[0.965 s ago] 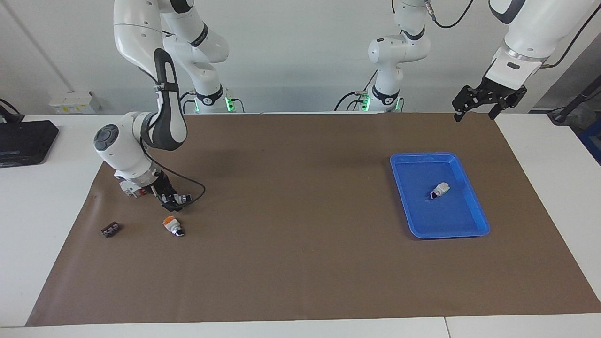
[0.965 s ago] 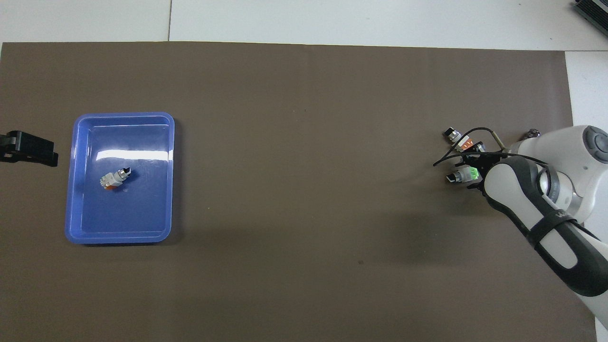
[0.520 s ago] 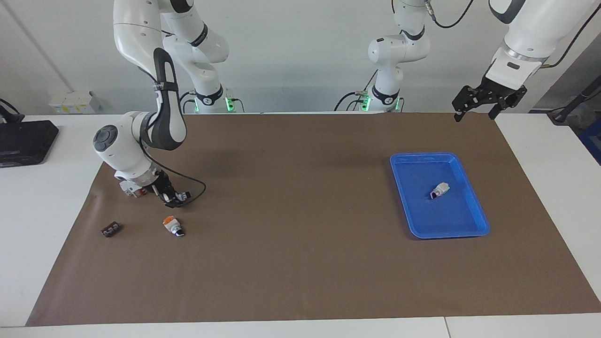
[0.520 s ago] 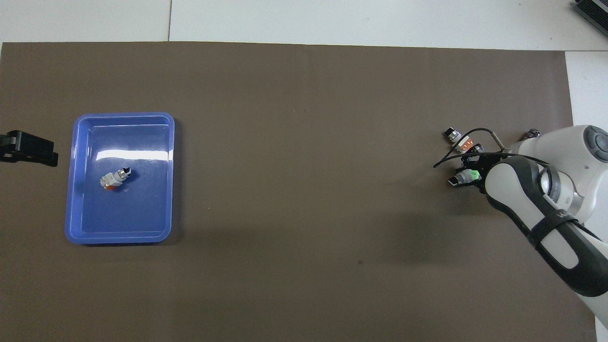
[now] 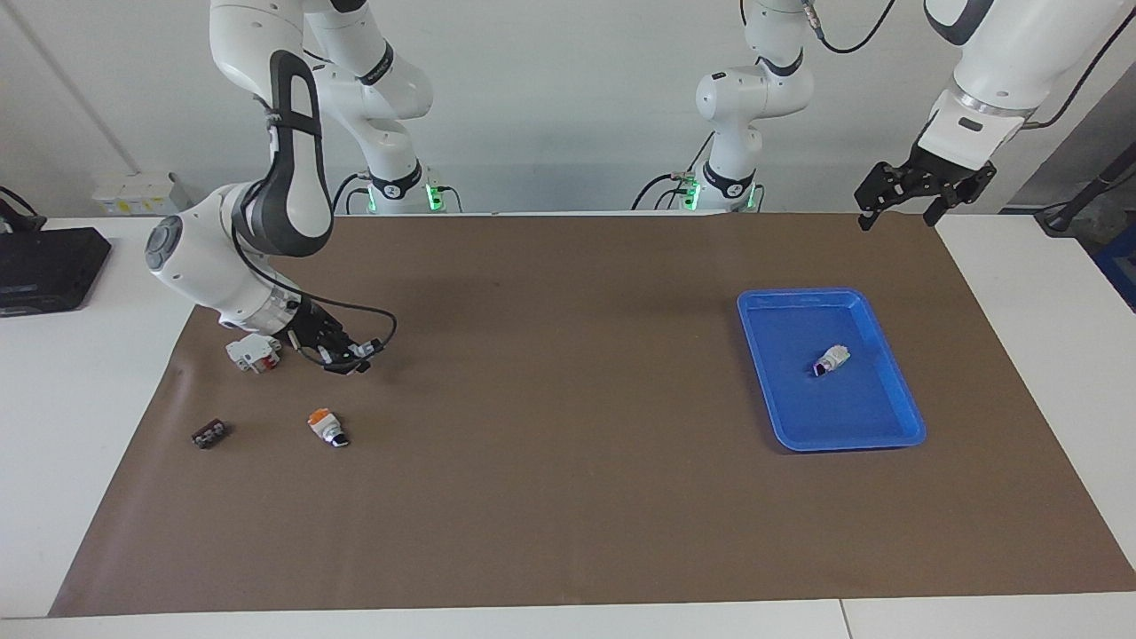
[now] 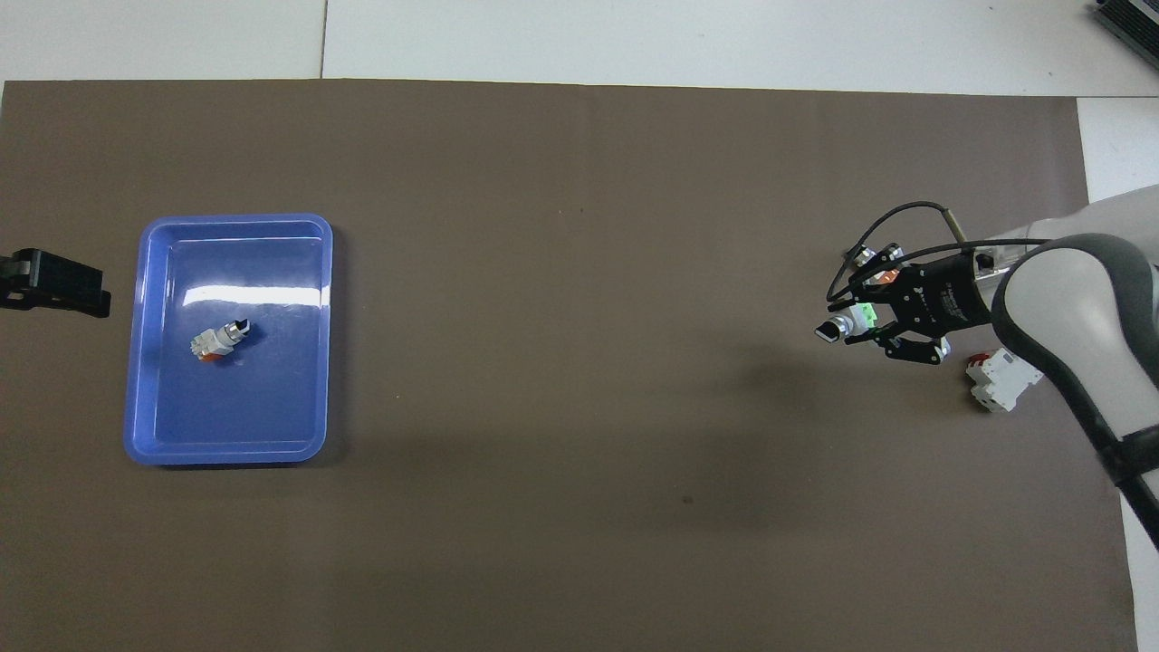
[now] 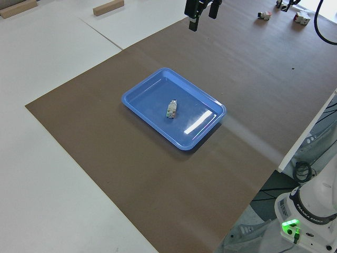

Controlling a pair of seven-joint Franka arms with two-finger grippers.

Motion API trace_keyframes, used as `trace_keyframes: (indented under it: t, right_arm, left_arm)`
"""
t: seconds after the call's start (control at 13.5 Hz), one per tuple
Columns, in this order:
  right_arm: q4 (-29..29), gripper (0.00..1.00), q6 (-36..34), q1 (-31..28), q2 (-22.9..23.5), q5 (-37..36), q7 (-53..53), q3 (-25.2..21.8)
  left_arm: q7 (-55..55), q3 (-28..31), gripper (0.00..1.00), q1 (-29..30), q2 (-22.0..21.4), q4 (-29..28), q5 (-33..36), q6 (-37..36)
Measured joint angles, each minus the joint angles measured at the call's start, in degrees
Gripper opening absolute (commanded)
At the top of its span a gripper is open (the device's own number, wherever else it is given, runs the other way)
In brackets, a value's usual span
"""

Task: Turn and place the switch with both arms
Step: 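Lift the green-topped switch and carry it toward the blue tray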

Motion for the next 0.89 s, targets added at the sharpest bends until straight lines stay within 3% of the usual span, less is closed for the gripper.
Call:
trace_keyframes:
  t: [0.45, 0.74, 0.89]
  right_arm:
    - [6.76, 0.00, -0.60, 13.36, -4.44, 7.04, 29.58, 3.21]
    - [9.06, 0.00, -0.46, 14.74, -4.44, 20.67, 33.78, 3.77]
    - [9.35, 0.00, 4.41, 15.18, -4.41, 23.21, 34.31, 6.55]
  left_arm:
    - [0.00, 0.00, 1.00, 0.00, 0.00, 0.00, 0.00, 0.00]
    - [0.00, 0.00, 1.00, 0.00, 0.00, 0.00, 0.00, 0.00]
    - [0.00, 0.00, 1.00, 0.00, 0.00, 0.00, 0.00, 0.00]
